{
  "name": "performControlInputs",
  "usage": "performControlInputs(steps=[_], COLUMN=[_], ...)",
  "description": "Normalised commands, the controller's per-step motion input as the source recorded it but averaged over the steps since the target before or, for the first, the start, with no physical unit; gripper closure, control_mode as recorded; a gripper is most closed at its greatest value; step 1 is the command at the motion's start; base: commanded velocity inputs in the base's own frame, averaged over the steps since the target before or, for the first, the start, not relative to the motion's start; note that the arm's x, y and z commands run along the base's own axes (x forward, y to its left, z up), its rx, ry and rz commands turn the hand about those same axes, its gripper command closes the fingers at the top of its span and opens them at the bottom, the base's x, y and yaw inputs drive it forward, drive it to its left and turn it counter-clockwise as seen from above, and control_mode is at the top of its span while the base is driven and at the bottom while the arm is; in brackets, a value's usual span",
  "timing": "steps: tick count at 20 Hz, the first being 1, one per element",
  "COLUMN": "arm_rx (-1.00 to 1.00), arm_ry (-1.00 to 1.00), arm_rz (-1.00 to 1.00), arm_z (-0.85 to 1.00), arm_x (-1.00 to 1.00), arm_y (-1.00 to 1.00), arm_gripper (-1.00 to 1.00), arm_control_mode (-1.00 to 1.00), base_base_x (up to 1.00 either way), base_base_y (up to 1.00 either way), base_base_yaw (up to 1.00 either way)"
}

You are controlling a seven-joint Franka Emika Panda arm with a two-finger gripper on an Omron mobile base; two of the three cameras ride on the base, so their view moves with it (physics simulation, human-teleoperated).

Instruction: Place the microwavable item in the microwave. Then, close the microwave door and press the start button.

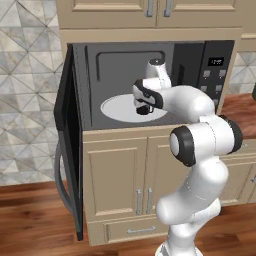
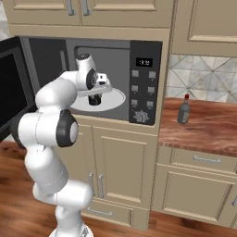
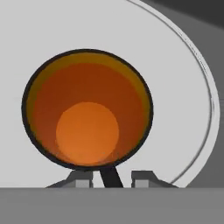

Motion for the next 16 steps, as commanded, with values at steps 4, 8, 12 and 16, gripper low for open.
performControlInputs(steps=[4, 8, 12, 16], arm_rx=[0.0, 0.0, 0.0, 0.0], arm_ry=[-0.22, -0.24, -0.35, -0.34], arm_rz=[0.0, 0.0, 0.0, -0.01], arm_z=[0.0, 0.07, 0.21, 0.08], arm_x=[-0.53, -0.73, -1.0, -1.0], arm_y=[0.0, 0.0, 0.0, 0.0], arm_gripper=[-1.0, -1.0, -1.0, -1.0], arm_control_mode=[-1.0, -1.0, -1.0, -1.0], base_base_x=[0.0, 0.0, 0.0, 0.0], base_base_y=[0.0, 0.0, 0.0, 0.0], base_base_yaw=[0.0, 0.0, 0.0, 0.0])
